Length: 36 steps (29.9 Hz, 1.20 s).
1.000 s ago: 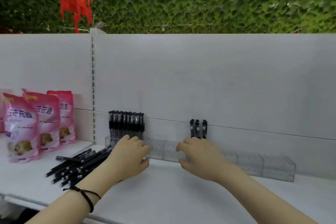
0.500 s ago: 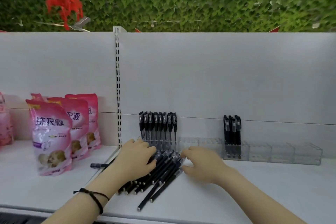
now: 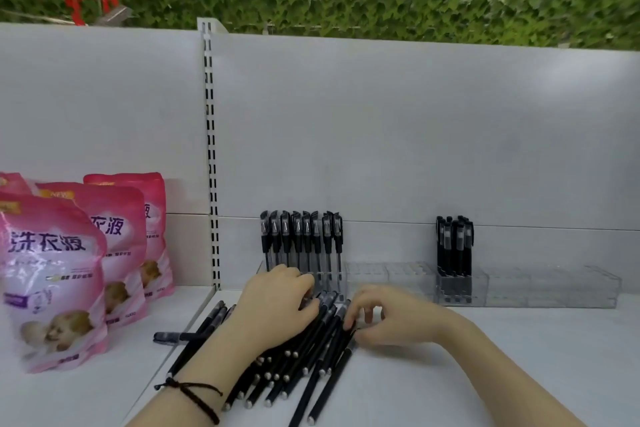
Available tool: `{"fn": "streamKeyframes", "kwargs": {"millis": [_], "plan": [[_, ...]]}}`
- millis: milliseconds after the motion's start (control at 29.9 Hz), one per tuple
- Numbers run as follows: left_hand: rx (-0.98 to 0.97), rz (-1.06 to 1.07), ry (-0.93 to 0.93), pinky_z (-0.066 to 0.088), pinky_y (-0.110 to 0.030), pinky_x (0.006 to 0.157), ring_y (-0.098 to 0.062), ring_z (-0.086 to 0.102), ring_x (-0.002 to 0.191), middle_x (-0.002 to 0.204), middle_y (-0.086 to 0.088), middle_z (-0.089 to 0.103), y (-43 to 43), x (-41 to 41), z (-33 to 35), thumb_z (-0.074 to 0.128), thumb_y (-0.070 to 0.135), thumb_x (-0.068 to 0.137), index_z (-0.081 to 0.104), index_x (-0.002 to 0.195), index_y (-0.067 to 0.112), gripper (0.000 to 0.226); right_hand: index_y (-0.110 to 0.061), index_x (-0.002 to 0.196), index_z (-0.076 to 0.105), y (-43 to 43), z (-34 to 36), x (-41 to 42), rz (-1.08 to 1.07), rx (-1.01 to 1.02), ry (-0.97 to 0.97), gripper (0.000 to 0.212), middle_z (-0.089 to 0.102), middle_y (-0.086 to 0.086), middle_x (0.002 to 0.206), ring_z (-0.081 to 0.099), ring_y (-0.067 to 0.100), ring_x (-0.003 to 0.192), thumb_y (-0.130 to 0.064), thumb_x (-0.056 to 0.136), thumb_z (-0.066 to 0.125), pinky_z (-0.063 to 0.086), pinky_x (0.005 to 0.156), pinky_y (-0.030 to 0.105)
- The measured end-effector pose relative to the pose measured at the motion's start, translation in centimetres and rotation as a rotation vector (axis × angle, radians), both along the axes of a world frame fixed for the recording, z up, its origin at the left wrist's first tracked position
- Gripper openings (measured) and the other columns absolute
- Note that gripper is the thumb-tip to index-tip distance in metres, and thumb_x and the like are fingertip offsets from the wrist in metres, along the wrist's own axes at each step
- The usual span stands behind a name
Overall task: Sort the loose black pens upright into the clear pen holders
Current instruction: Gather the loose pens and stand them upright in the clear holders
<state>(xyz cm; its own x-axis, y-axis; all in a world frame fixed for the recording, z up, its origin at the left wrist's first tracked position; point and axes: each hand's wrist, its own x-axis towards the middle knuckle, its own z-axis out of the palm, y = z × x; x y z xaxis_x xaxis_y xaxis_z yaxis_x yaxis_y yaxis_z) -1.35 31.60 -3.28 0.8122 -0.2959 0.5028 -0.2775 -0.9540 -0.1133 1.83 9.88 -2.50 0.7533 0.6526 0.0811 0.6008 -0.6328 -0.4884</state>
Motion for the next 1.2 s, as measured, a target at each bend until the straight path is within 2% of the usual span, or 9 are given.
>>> {"fn": "streamKeyframes", "kwargs": {"millis": [134, 268, 468, 569, 636, 736, 837, 937, 1205], "plan": [[-0.075, -0.047, 0.015, 0.044, -0.026, 0.071, -0.008, 0.049, 0.09, 0.09, 0.011, 0.056, -0.5, -0.7, -0.2, 0.039, 0.047, 0.095, 0.056, 0.095, 0.027, 0.027, -0.035, 0.094, 0.067, -0.7, 0.1, 0.4, 0.074, -0.084, -0.004, 0.017, 0.053, -0.018, 0.103, 0.049, -0.002, 0.092, -0.026, 0.081, 0.072, 0.035, 0.074, 0.01], [-0.212, -0.11, 0.085, 0.041, -0.024, 0.067, -0.005, 0.048, 0.085, 0.084, 0.012, 0.054, -1.2, -0.9, -0.1, 0.044, 0.045, 0.094, 0.057, 0.089, 0.027, 0.023, -0.027, 0.091, 0.065, -1.3, 0.1, 0.7, 0.095, -0.059, -0.006, 0.012, 0.054, -0.017, 0.096, 0.049, -0.006, 0.084, -0.019, 0.084, 0.071, 0.035, 0.072, 0.005], [-0.418, -0.167, 0.371, 0.038, -0.025, 0.059, -0.002, 0.048, 0.059, 0.064, 0.014, 0.053, -2.3, -0.6, 1.5, 0.051, 0.07, 0.082, 0.058, 0.073, 0.032, 0.04, -0.017, 0.095, 0.064, -0.3, 1.8, 1.0, 0.084, 0.376, 0.091, 0.009, 0.067, 0.009, 0.093, 0.058, 0.009, 0.082, -0.009, 0.09, 0.066, 0.047, 0.077, 0.021], [-0.545, -0.21, 0.447, 0.031, -0.023, 0.054, -0.007, 0.038, 0.052, 0.057, 0.012, 0.046, -3.0, -0.2, 1.9, 0.067, 0.048, 0.084, 0.055, 0.065, 0.024, 0.032, -0.023, 0.104, 0.063, 0.7, 2.1, 1.3, 0.031, 0.501, 0.075, 0.017, 0.063, 0.008, 0.092, 0.057, 0.009, 0.082, -0.014, 0.09, 0.067, 0.047, 0.077, 0.023], [-0.788, -0.236, 0.497, 0.035, -0.021, 0.052, -0.01, 0.043, 0.053, 0.058, 0.008, 0.054, -3.1, 0.1, 1.7, 0.067, 0.034, 0.088, 0.063, 0.074, 0.013, 0.026, -0.026, 0.108, 0.059, 0.4, 1.6, 1.6, -0.014, 0.562, 0.118, 0.021, 0.063, 0.0, 0.092, 0.058, 0.008, 0.08, -0.018, 0.09, 0.066, 0.047, 0.071, 0.023], [-1.242, -0.241, 0.538, 0.043, -0.021, 0.051, -0.01, 0.05, 0.05, 0.059, 0.006, 0.058, -3.0, 0.2, 1.3, 0.058, 0.024, 0.096, 0.066, 0.095, 0.0, 0.026, -0.024, 0.103, 0.062, -1.1, 0.6, 2.1, -0.07, 0.341, 0.035, 0.015, 0.063, -0.009, 0.094, 0.059, 0.008, 0.083, -0.015, 0.091, 0.063, 0.046, 0.074, 0.019], [-1.505, -0.269, 0.541, 0.042, -0.02, 0.047, -0.009, 0.049, 0.047, 0.058, 0.004, 0.054, -3.0, 0.1, 1.4, 0.05, 0.023, 0.1, 0.064, 0.102, 0.006, 0.022, -0.03, 0.107, 0.064, -1.9, 0.0, 2.4, -0.075, -0.033, -0.002, 0.025, 0.061, -0.014, 0.107, 0.055, 0.004, 0.101, -0.015, 0.09, 0.056, 0.043, 0.081, 0.017], [-1.524, -0.279, 0.513, 0.04, -0.019, 0.044, -0.008, 0.047, 0.045, 0.057, 0.004, 0.054, -3.5, -0.2, 1.3, 0.047, 0.023, 0.101, 0.062, 0.103, 0.008, 0.021, -0.031, 0.116, 0.062, -1.9, 0.1, 2.4, -0.067, -0.166, 0.003, 0.033, 0.062, -0.011, 0.115, 0.057, 0.009, 0.106, -0.014, 0.089, 0.057, 0.044, 0.086, 0.02], [-1.524, -0.292, 0.552, 0.037, -0.021, 0.044, -0.009, 0.045, 0.046, 0.056, 0.003, 0.054, -3.6, -0.1, 0.7, 0.046, 0.024, 0.102, 0.062, 0.102, 0.009, 0.022, -0.027, 0.125, 0.06, -1.9, 0.1, 1.9, 0.02, -0.153, -0.044, 0.034, 0.058, -0.006, 0.109, 0.053, 0.01, 0.098, -0.018, 0.092, 0.061, 0.041, 0.085, 0.015]]}}
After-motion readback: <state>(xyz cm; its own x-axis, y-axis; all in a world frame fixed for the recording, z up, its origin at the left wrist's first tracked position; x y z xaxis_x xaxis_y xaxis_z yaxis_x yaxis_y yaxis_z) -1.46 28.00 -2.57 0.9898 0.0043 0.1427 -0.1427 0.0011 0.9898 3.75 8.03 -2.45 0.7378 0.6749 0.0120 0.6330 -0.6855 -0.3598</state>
